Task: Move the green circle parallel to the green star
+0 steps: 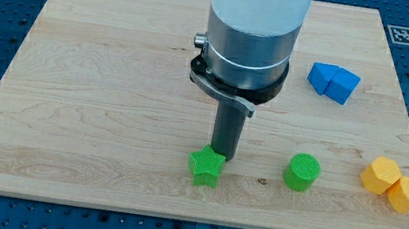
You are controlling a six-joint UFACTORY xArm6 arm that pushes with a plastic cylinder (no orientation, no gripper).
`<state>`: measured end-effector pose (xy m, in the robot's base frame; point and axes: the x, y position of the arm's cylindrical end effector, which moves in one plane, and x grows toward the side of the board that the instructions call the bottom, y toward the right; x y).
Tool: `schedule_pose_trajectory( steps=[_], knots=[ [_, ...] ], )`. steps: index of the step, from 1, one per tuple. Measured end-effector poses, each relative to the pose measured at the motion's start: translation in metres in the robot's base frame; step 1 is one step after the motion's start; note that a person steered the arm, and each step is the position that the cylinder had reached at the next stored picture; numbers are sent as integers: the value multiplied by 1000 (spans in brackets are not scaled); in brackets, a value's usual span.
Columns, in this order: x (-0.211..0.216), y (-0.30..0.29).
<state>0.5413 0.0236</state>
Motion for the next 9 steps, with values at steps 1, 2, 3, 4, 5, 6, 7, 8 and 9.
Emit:
schedule_pose_trajectory(
  steps=[1,2,3,4,5,6,7,8,9],
  knots=[
    [0,-19],
    [4,-43],
    [18,-46],
    [11,-45],
    [-20,-21],
    [-34,-4],
    [-44,14],
    [-54,68],
    [-45,104]
  ],
)
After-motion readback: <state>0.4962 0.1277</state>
